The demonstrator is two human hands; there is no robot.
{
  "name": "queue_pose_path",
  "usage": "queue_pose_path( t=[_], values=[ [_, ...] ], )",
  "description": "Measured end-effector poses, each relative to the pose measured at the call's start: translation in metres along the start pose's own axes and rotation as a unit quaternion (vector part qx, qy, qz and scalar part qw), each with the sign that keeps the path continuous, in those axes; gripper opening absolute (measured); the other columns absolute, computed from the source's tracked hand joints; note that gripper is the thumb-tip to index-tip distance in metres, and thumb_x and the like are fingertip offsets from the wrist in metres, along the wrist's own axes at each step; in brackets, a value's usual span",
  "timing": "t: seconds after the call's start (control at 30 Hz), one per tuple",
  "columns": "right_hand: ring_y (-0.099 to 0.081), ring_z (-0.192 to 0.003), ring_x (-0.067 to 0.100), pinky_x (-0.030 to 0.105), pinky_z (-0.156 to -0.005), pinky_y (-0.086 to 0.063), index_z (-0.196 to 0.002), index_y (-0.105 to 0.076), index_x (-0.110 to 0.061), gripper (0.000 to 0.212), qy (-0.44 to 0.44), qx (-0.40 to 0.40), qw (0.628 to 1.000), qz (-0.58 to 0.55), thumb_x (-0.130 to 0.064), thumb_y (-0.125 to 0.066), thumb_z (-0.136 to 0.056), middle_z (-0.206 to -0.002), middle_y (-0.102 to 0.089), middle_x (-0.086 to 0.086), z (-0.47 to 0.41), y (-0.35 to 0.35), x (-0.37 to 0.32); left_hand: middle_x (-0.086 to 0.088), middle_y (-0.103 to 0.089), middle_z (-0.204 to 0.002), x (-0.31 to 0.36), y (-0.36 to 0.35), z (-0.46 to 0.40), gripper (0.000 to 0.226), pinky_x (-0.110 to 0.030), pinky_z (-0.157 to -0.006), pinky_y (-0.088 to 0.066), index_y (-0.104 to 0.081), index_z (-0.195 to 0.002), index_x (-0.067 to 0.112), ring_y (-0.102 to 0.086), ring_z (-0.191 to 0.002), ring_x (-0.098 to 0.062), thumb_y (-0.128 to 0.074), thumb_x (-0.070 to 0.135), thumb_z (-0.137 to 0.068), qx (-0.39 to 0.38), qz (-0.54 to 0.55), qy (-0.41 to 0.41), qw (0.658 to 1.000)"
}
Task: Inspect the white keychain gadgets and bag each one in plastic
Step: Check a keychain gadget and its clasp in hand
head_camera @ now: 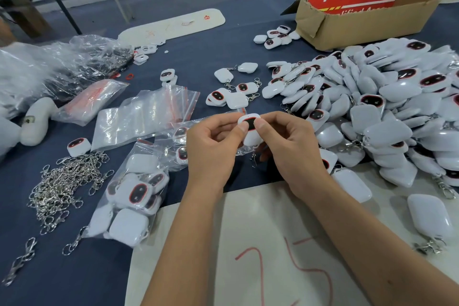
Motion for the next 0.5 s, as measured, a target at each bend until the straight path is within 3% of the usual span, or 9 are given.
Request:
queue_pose_path(
  t=[0.1, 0.33, 0.5],
  values=[
    [-0.061, -0.055, 0.015, 0.026, -0.05, -0.052, -0.097, -0.078, -0.02, 0.018, -0.001, -0.028, 1.0, -0.001, -0.019, -0.061, -0.104, -0.075, -0.071, 0.01, 0.0, -0.001, -0.0007, -0.006, -0.08, -0.094, 0.0009, 0.0005, 0.0008, 0.015, -0.039, -0.086, -0.062, -0.079, -0.105, 0.011, -0.077, -0.091, -0.024, -0.074, 0.005, -0.092, -0.019, -0.003, 0.0, 1.0],
    [-0.056, -0.054, 0.005, 0.02, -0.053, -0.045, -0.092, -0.078, -0.024, 0.017, 0.02, -0.002, 0.998, 0.058, -0.018, -0.065, -0.101, -0.065, -0.068, -0.01, -0.0008, 0.0013, -0.0017, -0.006, -0.079, -0.093, 0.0034, -0.0015, 0.002, 0.017, -0.035, -0.082, -0.062, -0.079, -0.103, 0.013, -0.075, -0.088, -0.023, -0.074, 0.003, -0.09, -0.044, -0.02, -0.003, 0.999],
    [-0.06, -0.056, 0.005, 0.021, -0.058, -0.048, -0.094, -0.078, -0.019, 0.015, 0.005, 0.022, 0.999, 0.045, -0.016, -0.065, -0.101, -0.07, -0.072, -0.006, -0.0009, 0.0023, -0.0002, -0.008, -0.077, -0.101, 0.0034, -0.0071, 0.0044, 0.035, -0.05, -0.085, -0.063, -0.075, -0.11, 0.022, -0.074, -0.088, -0.035, -0.079, 0.017, -0.075, -0.076, -0.044, 0.012, 0.996]
  ],
)
Point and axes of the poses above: each hand's wrist, its own z-axis away from the middle knuckle, its own y-axis out of the back of the hand, x = y × z, the point moved 4 cm from there along -z, towards the middle knuckle
